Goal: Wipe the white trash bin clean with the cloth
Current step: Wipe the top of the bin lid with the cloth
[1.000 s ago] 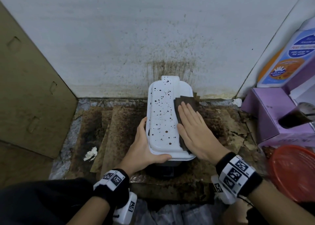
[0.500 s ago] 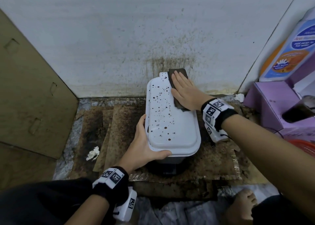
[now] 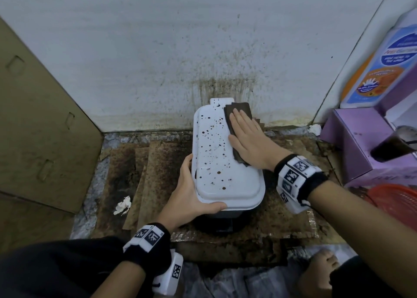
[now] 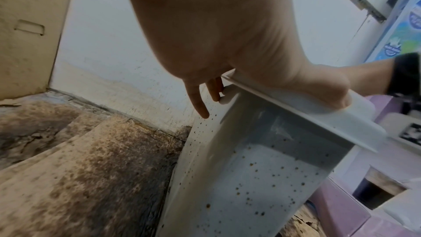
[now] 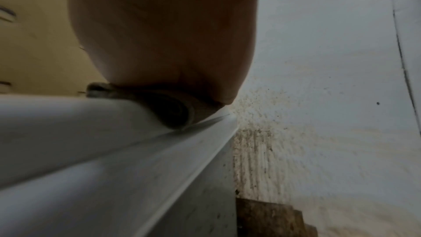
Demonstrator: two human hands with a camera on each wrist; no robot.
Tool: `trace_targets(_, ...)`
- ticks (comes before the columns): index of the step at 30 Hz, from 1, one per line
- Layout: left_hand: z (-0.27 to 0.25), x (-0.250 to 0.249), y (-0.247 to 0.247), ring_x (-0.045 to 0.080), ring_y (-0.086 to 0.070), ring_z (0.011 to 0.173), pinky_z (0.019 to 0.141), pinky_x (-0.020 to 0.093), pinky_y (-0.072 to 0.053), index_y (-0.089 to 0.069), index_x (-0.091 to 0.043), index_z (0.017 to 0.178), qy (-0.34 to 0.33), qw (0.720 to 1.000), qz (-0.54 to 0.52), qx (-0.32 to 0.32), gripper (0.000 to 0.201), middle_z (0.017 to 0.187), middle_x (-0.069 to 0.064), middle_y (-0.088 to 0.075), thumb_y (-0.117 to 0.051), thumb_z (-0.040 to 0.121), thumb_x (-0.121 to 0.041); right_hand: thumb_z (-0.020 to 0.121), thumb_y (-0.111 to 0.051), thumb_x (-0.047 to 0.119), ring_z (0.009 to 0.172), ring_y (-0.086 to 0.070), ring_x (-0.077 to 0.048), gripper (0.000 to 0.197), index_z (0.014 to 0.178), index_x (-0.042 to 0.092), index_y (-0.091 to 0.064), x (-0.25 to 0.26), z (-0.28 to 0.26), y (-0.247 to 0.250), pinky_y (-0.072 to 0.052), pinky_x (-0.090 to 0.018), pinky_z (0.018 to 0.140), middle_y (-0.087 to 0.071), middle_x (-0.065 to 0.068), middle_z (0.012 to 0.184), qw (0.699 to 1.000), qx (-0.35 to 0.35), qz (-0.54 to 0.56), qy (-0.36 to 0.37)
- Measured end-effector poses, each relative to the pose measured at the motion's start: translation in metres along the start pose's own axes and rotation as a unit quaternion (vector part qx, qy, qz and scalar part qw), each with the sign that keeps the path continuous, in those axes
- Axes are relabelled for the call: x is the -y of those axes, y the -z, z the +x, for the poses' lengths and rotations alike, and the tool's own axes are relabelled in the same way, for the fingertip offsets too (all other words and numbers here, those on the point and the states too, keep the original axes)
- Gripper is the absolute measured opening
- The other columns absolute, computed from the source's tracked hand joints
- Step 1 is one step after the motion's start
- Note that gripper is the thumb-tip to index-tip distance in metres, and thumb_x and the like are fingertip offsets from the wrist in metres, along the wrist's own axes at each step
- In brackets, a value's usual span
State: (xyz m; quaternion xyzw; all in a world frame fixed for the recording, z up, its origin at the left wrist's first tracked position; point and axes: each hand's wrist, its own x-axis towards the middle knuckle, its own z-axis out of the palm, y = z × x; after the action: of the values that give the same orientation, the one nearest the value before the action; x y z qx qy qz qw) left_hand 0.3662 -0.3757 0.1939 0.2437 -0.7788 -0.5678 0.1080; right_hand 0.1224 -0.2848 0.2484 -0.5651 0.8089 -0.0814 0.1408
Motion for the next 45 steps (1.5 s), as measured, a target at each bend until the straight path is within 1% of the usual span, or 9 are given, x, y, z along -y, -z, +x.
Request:
trace_targets(4, 0.000, 0.001, -0.001, 0.000, -0.029, 0.152, 0.122, 0.047, -0.039, 0.000, -0.044, 0.159, -0.001, 1.000, -0.009, 0.005, 0.142, 0.167, -0.022, -0.018, -0.100, 0.059, -0.055, 0.111, -0.010, 0.042, 0.156, 0.020, -0.016, 0.063, 0.161, 0.011, 0.011, 0.018, -0.049, -0.013, 0.007, -0.036, 0.127, 0.020, -0.003, 0.169, 0.999, -0.016, -0.028, 0.011)
trace_targets(8, 0.000, 0.001, -0.001, -0.001, -0.027, 0.153, 0.123, 0.044, -0.038, 0.001, -0.043, 0.159, -0.003, 1.000, -0.016, 0.006, 0.142, 0.167, -0.021, -0.018, -0.100, 0.059, -0.053, 0.106, -0.003, 0.047, 0.159, 0.007, -0.020, 0.069, 0.162, 0.008, 0.000, 0.021, -0.058, -0.016, -0.008, -0.041, 0.128, 0.006, -0.008, 0.171, 0.994, -0.045, -0.099, 0.012)
trace_targets(11, 0.002, 0.001, 0.002, -0.001, -0.029, 0.152, 0.122, 0.044, -0.039, 0.001, -0.047, 0.157, 0.000, 1.000, -0.019, 0.011, 0.141, 0.167, -0.021, -0.018, -0.100, 0.060, -0.053, 0.104, -0.001, 0.048, 0.159, -0.003, -0.023, 0.072, 0.162, 0.006, -0.006, 0.017, -0.041, -0.011, -0.015, -0.044, 0.127, -0.002, -0.011, 0.171, 0.992, -0.042, -0.117, 0.018)
trace_targets(16, 0.003, -0.001, 0.002, -0.001, -0.028, 0.152, 0.123, 0.044, -0.039, 0.003, -0.050, 0.156, 0.003, 1.000, -0.026, 0.014, 0.141, 0.166, -0.021, -0.017, -0.100, 0.060, -0.054, 0.108, -0.005, 0.046, 0.158, 0.011, -0.020, 0.066, 0.162, 0.010, 0.006, -0.003, 0.015, 0.003, 0.003, -0.047, 0.128, 0.012, -0.006, 0.171, 0.998, -0.008, -0.063, -0.006)
trace_targets(20, 0.004, -0.001, 0.003, 0.000, -0.029, 0.152, 0.122, 0.046, -0.039, 0.005, -0.054, 0.155, 0.005, 1.000, -0.022, 0.016, 0.140, 0.166, -0.021, -0.018, -0.099, 0.060, -0.055, 0.096, 0.009, 0.061, 0.159, 0.006, -0.027, 0.087, 0.161, 0.003, 0.002, -0.020, 0.062, 0.011, -0.006, -0.048, 0.128, 0.006, -0.014, 0.171, 0.999, -0.001, -0.040, -0.004)
trace_targets(25, 0.004, 0.001, 0.001, 0.003, -0.033, 0.151, 0.121, 0.047, -0.041, 0.000, -0.054, 0.155, 0.002, 0.999, -0.033, 0.006, 0.140, 0.166, -0.017, -0.022, -0.101, 0.059, -0.051, 0.096, -0.005, 0.057, 0.158, 0.004, -0.030, 0.087, 0.160, -0.002, 0.000, -0.026, 0.077, 0.012, -0.005, -0.048, 0.127, 0.005, -0.020, 0.170, 1.000, -0.002, 0.006, -0.012)
trace_targets(28, 0.002, 0.000, -0.003, 0.002, -0.033, 0.151, 0.121, 0.046, -0.041, -0.002, -0.050, 0.156, -0.003, 0.999, -0.036, 0.002, 0.139, 0.165, -0.018, -0.022, -0.101, 0.060, -0.049, 0.090, 0.002, 0.064, 0.158, 0.009, -0.027, 0.096, 0.160, -0.001, 0.003, -0.029, 0.068, 0.006, -0.003, -0.047, 0.128, 0.009, -0.017, 0.170, 1.000, -0.011, 0.022, -0.016)
trace_targets(33, 0.001, 0.000, -0.004, 0.003, -0.032, 0.152, 0.120, 0.047, -0.041, -0.002, -0.050, 0.157, -0.002, 0.999, -0.041, 0.001, 0.139, 0.166, -0.019, -0.021, -0.101, 0.059, -0.050, 0.110, -0.016, 0.048, 0.155, 0.023, -0.018, 0.071, 0.160, 0.008, 0.013, -0.014, 0.019, -0.004, 0.003, -0.046, 0.128, 0.023, -0.005, 0.168, 0.997, -0.018, 0.074, -0.020)
trace_targets(45, 0.001, 0.003, -0.005, 0.004, -0.028, 0.154, 0.122, 0.048, -0.038, 0.000, -0.048, 0.158, -0.003, 0.999, -0.033, -0.007, 0.142, 0.167, -0.019, -0.019, -0.101, 0.058, -0.053, 0.111, -0.021, 0.044, 0.149, 0.034, -0.005, 0.069, 0.159, 0.015, 0.019, 0.039, -0.076, -0.031, 0.005, -0.043, 0.129, 0.035, 0.005, 0.164, 0.990, -0.036, 0.132, -0.041)
